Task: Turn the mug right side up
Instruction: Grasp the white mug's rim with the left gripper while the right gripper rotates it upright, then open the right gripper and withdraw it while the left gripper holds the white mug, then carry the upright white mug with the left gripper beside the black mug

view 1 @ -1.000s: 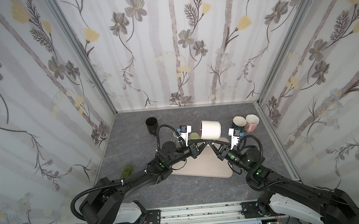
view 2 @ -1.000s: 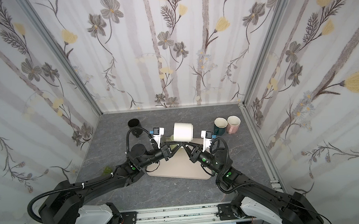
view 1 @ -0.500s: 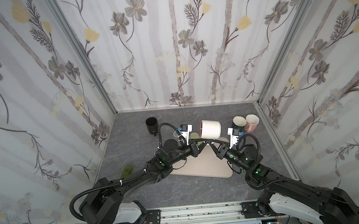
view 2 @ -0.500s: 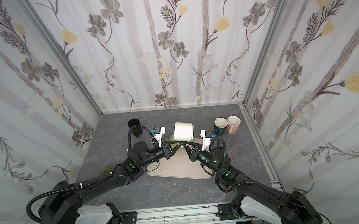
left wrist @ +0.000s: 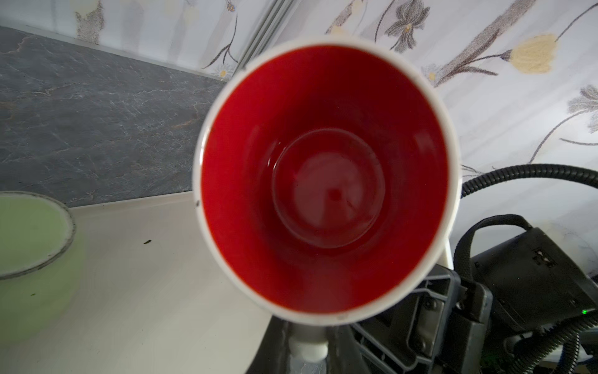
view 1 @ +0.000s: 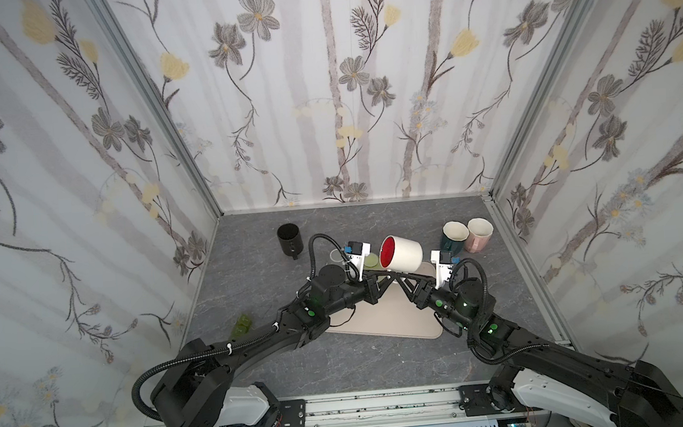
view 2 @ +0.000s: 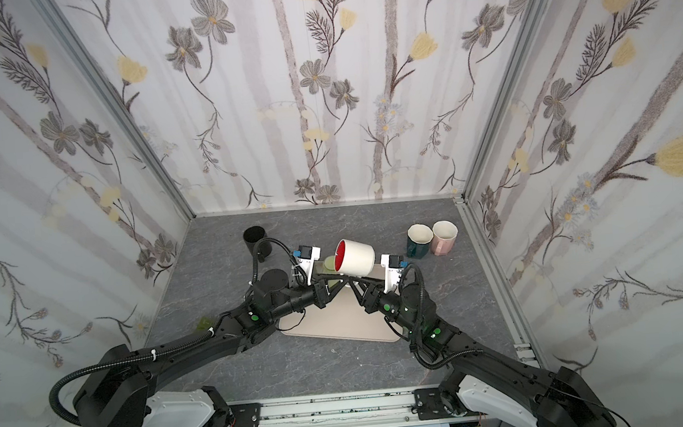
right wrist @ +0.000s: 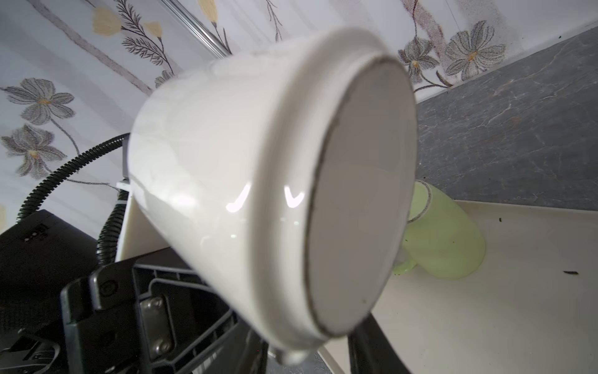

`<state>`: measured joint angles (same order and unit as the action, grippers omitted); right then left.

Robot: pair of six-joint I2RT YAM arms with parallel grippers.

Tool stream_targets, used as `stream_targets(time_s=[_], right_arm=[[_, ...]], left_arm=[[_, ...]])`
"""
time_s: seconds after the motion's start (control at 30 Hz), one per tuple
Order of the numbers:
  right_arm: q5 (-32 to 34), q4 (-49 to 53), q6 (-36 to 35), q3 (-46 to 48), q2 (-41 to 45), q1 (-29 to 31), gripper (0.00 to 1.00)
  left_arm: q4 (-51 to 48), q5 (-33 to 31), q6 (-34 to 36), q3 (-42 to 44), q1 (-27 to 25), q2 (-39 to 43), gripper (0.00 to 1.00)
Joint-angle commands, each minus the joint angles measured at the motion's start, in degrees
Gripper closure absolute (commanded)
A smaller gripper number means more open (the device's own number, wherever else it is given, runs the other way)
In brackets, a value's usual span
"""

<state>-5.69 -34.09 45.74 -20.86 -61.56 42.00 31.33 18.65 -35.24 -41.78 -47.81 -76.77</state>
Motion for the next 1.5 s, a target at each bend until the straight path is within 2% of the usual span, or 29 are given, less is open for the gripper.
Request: stream_targets(time_s=[0.0, 0.1, 0.23, 0.3, 0.67, 0.97, 1.07, 1.2, 1.47], right_arm=[[-5.9, -7.32, -0.82, -0.11, 1.26, 0.37, 0.56], [-5.14, -7.06, -0.82, 0.45, 2.35, 0.37, 0.55], [-4.35, -5.94, -1.07, 0.81, 3.85, 0.44, 0.44], [-3.48, -4.38, -1.34, 0.9, 4.87, 0.38, 0.42], [7.47, 4.69, -1.7, 4.74, 15.27, 0.2, 0.31], [11.17, 9.64, -2.24, 7.96, 21.44, -0.5, 0.17], [11.93, 10.05, -2.23, 9.42, 23.24, -0.69, 0.12], [11.54, 12.03, -3.15, 10.62, 25.9, -1.26, 0.07], [10.57, 16.48, -5.65, 12.64, 35.45, -3.6, 0.02]], left_arm=[[-6.88, -6.44, 2.46, -1.17, 0.16, -0.96, 1.0], [-10.5, -7.02, 3.51, -2.84, 0.18, -1.75, 1.0], [-14.32, -7.26, 4.82, -4.84, -0.03, -3.0, 1.0], [-15.77, -7.91, 5.36, -5.41, -0.1, -3.35, 1.0], [-22.3, -10.85, 6.49, -7.83, -0.12, -4.11, 1.0], [-32.23, -19.36, 8.45, -8.87, 0.38, 2.05, 1.0], [-36.78, -23.49, 9.67, -8.7, 1.81, 5.1, 1.0], [-43.9, -25.03, 8.09, -8.73, 6.64, 9.54, 1.0], [-56.64, -36.1, 8.5, -9.32, 14.71, 19.53, 1.0]])
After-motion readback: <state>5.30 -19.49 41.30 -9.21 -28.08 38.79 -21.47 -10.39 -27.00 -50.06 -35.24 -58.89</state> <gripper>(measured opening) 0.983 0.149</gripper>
